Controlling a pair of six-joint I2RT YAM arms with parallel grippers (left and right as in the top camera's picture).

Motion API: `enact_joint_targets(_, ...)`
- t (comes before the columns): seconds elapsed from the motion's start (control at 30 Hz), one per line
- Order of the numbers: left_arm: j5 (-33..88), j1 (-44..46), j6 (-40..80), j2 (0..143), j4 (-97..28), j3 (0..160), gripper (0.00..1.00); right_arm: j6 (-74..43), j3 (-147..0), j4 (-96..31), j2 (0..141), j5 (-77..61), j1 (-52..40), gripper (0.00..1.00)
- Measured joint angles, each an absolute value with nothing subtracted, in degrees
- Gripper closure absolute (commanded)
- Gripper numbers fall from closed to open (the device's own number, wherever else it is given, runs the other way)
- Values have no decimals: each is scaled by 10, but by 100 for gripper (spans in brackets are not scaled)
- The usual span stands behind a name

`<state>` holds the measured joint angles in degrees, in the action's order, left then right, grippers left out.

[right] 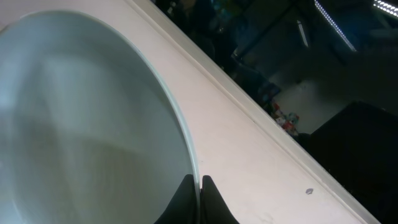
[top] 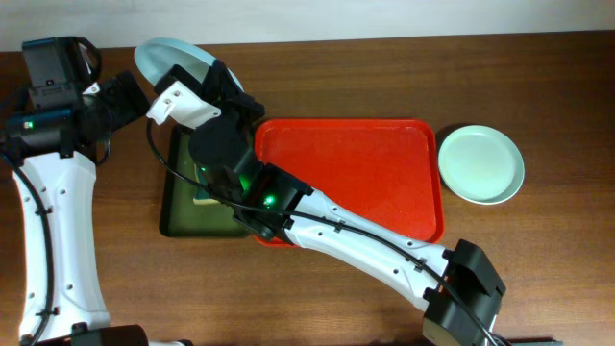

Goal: Clean dirty plates on tray and stack at the side
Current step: 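Lift the light-blue plate with the right gripper and stack it on the plates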

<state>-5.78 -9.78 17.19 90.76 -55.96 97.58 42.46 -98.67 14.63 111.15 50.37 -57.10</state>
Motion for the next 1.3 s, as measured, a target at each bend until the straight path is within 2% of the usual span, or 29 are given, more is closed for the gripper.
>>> enact_joint_targets(0.07,-58,-98,172,908,-560,976,1,379,-988,111,1112,504,-561,96)
enact_joint_targets(0.17,-58,-98,172,908,-560,976,1,106,-994,-121,1107,471,-484,96)
enact_joint_targets(0.2,-57,-98,172,908,-560,976,1,1,-995,-218,1106,403,-452,96)
enact_joint_targets(0.23,-58,-98,172,908,-560,976,0,-73,-992,-263,1107,341,-425,96)
enact_joint_targets(0.33,-58,-98,172,908,-560,976,1,-237,-992,-338,1108,116,-355,96)
enact_joint_targets(0.43,-58,-98,172,908,-560,976,1,-270,-992,-365,1108,-21,-298,96)
enact_joint_targets(0.57,-58,-98,172,908,-560,976,1,-281,-993,-474,1108,-130,-136,96)
enact_joint_targets(0.6,-58,-98,172,908,-560,976,1,-283,-993,-524,1108,-145,-43,96)
enact_joint_targets(0.73,-58,-98,172,908,-559,976,1,-270,-992,-623,1108,-160,135,96)
enact_joint_targets(0.77,-58,-98,172,908,-560,976,1,-266,-992,-657,1108,-149,208,96)
enact_joint_targets(0.83,-58,-98,172,908,-559,976,0,-265,-992,-702,1108,-126,268,96)
enact_joint_targets(0.9,-58,-98,172,908,-560,976,1,-263,-992,-751,1108,-88,308,96)
enact_joint_targets(1.03,-58,-98,172,908,-560,976,1,-255,-992,-782,1108,-2,316,96)
enact_joint_targets(1.17,-58,-98,172,908,-560,976,1,-255,-955,-773,1108,11,316,96)
enact_joint_targets(1.23,-58,-98,172,908,-560,976,1,-254,-896,-716,1106,13,308,95)
enact_joint_targets(1.27,-58,-98,172,908,-560,976,1,-254,-880,-702,1106,13,302,92)
enact_joint_targets(1.3,-58,-98,172,908,-560,976,1,-253,-872,-689,1106,13,292,73)
